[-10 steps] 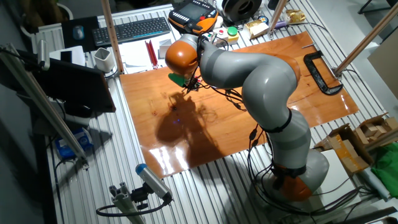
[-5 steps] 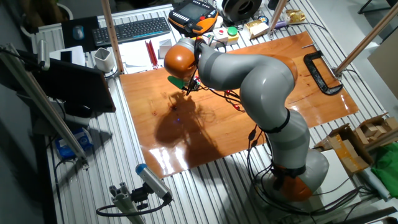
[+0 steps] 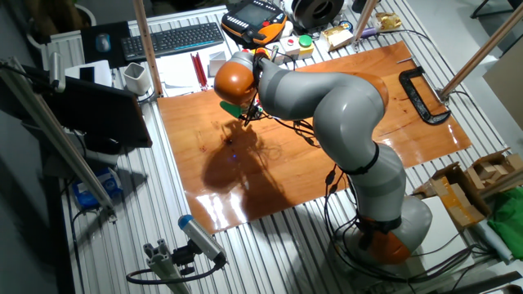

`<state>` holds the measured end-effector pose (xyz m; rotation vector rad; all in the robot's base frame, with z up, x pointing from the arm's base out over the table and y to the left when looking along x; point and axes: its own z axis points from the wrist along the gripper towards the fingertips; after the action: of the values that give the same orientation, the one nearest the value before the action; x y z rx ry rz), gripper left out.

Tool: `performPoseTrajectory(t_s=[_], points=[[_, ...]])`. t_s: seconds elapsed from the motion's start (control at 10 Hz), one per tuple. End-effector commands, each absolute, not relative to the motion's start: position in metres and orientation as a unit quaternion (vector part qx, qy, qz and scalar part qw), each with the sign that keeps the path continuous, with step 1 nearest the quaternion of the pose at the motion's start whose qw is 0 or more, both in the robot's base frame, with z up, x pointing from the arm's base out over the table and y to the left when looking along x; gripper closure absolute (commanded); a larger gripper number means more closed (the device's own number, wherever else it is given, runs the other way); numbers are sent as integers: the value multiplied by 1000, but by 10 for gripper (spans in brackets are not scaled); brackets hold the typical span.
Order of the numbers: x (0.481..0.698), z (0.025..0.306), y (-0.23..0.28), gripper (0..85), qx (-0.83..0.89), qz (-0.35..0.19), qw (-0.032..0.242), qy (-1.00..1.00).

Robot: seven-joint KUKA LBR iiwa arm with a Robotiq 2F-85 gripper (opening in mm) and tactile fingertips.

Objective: Put the pen into the pen holder

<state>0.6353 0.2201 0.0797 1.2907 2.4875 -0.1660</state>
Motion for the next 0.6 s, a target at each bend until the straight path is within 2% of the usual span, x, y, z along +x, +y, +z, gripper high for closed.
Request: performPoseTrajectory(t_s=[0.0, 0.5], points=[[636, 79, 219, 463, 453, -58, 167, 874], [636, 75, 219, 483, 455, -57, 166, 873]])
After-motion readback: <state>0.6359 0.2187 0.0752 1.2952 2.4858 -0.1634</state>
